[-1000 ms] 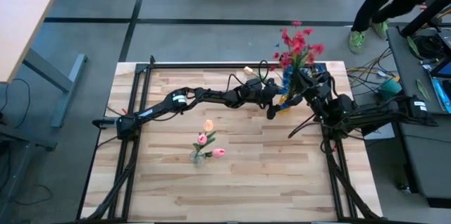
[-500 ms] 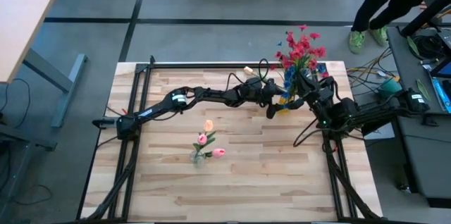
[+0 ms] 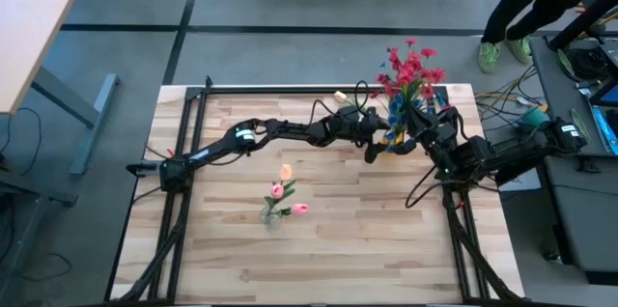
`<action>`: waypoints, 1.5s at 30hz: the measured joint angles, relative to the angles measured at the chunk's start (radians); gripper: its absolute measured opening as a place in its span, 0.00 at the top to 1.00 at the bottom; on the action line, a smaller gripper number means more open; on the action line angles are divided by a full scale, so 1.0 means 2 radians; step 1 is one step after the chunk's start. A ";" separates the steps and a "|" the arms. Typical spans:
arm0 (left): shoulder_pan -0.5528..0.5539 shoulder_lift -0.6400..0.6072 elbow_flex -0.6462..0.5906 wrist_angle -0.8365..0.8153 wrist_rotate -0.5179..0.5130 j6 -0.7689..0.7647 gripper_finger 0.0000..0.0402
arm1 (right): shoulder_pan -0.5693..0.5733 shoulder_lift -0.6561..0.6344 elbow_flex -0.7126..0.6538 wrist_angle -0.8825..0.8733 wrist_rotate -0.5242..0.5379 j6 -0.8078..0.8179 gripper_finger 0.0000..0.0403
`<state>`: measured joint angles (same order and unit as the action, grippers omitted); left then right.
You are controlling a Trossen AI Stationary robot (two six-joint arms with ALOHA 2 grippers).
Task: Sort flowers into vase by color
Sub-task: Put the red flowers into the yellow vase
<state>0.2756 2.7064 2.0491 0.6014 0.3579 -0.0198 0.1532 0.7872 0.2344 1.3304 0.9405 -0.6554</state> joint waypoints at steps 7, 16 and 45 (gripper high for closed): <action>0.000 0.002 -0.001 0.001 -0.006 0.005 0.23 | 0.000 0.000 0.000 0.000 0.000 0.000 0.97; 0.000 0.002 -0.002 0.003 -0.021 -0.009 0.17 | 0.000 0.000 0.000 -0.003 0.000 0.000 0.97; 0.018 -0.022 0.001 -0.116 0.039 -0.032 0.07 | 0.004 0.000 0.000 -0.006 0.002 -0.006 0.97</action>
<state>0.3109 2.6615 2.0510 0.3692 0.4367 -0.0848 0.1616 0.7864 0.2344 1.3192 0.9436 -0.6678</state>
